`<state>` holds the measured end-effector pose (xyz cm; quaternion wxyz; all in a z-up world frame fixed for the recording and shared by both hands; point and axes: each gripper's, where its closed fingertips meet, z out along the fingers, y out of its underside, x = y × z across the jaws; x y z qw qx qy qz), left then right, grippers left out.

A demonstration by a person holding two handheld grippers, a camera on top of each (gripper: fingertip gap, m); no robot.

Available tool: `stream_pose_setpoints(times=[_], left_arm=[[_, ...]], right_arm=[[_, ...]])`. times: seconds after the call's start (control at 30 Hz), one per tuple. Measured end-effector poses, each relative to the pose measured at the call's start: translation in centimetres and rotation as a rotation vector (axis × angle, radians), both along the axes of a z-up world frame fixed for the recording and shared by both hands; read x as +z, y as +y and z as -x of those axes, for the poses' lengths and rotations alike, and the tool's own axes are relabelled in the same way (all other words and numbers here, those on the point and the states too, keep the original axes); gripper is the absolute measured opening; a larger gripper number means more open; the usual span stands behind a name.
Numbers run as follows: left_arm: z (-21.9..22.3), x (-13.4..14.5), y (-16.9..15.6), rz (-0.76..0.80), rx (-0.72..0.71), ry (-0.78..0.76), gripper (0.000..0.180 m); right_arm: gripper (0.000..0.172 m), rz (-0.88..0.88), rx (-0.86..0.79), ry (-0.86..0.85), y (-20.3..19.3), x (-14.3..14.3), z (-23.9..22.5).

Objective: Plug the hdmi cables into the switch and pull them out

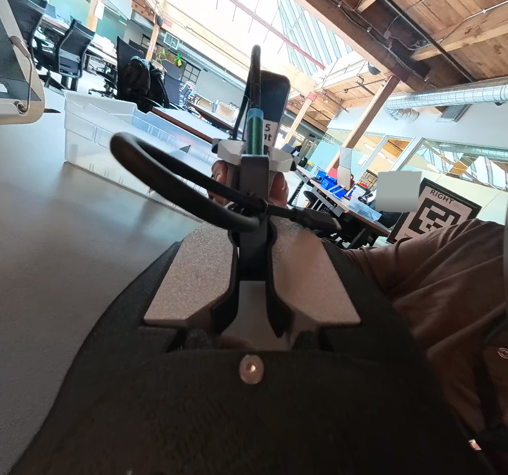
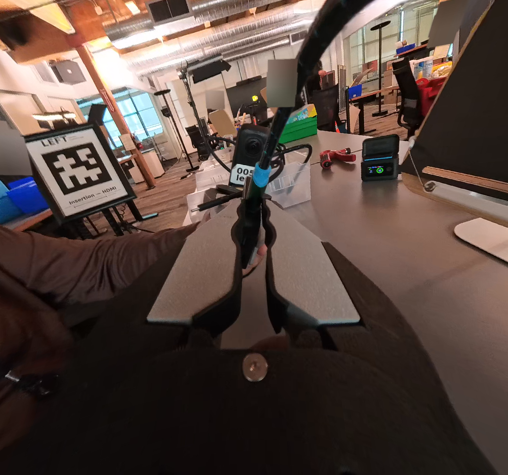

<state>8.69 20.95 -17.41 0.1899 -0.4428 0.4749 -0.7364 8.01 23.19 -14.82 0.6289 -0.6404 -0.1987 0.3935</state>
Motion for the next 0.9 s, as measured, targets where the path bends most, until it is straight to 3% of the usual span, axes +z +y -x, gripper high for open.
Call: stream_pose_setpoints(times=[0.2,0.33,0.6,0.9], left_arm=[[-0.1,-0.1,-0.4,0.023,-0.023,0.003,0.011],[-0.4,0.1,0.2,-0.004,0.045,-0.010,0.012],[-0.3,2.4,0.7,0.130,0.059,-0.102,0.012],[0.1,3.3,1.0,0.167,0.052,-0.125,0.011]], right_arm=[[0.007,-0.012,0.001,-0.025,-0.3,-0.1,-0.1],[0.008,-0.039,-0.074,-0.032,0.3,0.1,-0.3],[0.006,-0.135,-0.211,0.119,1.1,2.4,-0.1],[0.006,-0.158,-0.252,0.217,1.5,3.4,0.2]])
